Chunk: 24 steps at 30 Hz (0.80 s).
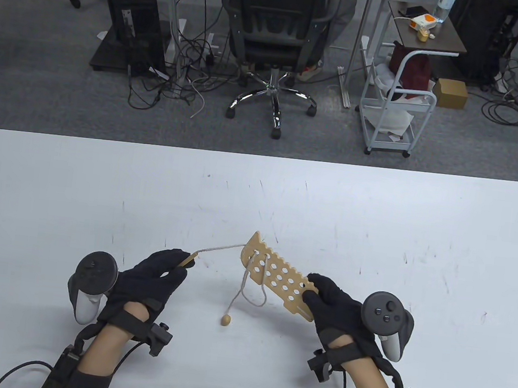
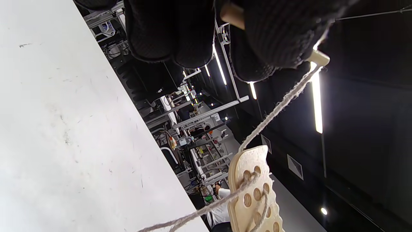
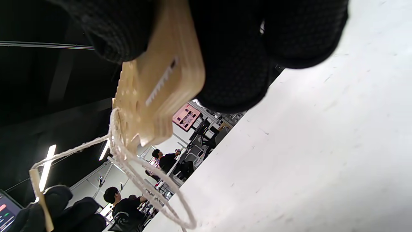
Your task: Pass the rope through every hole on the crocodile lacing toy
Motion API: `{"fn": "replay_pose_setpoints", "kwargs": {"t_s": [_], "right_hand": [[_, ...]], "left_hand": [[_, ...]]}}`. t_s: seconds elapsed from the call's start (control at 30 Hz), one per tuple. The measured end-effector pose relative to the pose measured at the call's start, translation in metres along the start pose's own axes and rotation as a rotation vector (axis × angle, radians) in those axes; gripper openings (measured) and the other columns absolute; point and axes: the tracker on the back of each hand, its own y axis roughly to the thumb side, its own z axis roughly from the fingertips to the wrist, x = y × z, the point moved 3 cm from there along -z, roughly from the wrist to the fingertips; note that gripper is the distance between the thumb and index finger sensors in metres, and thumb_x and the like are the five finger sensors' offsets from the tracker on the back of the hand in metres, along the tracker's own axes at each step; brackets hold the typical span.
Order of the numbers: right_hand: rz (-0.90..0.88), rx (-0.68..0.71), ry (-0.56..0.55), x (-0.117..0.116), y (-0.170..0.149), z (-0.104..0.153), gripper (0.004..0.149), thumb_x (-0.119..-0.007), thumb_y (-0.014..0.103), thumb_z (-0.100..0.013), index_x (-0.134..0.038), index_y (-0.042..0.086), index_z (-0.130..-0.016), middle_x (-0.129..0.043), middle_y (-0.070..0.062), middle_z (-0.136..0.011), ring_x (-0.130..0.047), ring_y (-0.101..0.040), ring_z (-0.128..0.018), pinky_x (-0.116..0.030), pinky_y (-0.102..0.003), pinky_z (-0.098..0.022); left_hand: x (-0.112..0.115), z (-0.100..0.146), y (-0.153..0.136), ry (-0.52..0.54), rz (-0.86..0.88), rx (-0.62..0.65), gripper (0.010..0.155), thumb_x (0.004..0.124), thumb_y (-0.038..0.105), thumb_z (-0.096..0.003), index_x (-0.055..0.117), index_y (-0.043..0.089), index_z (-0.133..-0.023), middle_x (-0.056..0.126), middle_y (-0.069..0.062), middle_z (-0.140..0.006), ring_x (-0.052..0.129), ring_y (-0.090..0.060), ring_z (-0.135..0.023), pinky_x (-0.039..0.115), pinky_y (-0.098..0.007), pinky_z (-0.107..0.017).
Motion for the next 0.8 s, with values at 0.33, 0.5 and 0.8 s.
{"fn": "replay_pose_setpoints", "kwargs": {"t_s": [0.33,0.5,0.8], "right_hand": [[0.008,-0.029,-0.043,0.011,-0.008,-0.003,0.048,-0.079,0.038,-0.048,-0.072,0.019,-0.091,-0.095,-0.004,-0.067,-0.101,-0.024,-0.045,-0.08,-0.047,-0.041],[0.026,-0.045,-0.059,0.016,-0.012,-0.004,0.047,-0.079,0.038,-0.048,-0.073,0.019,-0.091,-0.095,-0.004,-0.067,-0.101,-0.024,-0.045,-0.08,-0.048,-0.041],[0.043,-0.079,-0.07,0.022,-0.022,-0.007,0.048,-0.079,0.038,-0.048,-0.073,0.019,-0.091,-0.095,-0.004,-0.067,-0.101,-0.024,-0.045,-0.08,-0.048,-0.041]], "left_hand": [[-0.014,0.002,0.003,0.049,0.039,0.014,0.047,0.085,0.048,-0.0426,0.087,0.04,-0.089,0.079,-0.002,-0.101,0.078,-0.032,-0.094,0.051,-0.059,-0.075],[-0.02,0.004,0.005,0.071,0.055,0.023,0.047,0.084,0.048,-0.0428,0.087,0.04,-0.089,0.079,-0.002,-0.101,0.078,-0.032,-0.094,0.052,-0.059,-0.076],[-0.031,0.007,0.009,0.119,0.084,0.04,0.047,0.084,0.048,-0.0429,0.087,0.041,-0.089,0.079,-0.001,-0.101,0.078,-0.032,-0.094,0.052,-0.059,-0.076]]}}
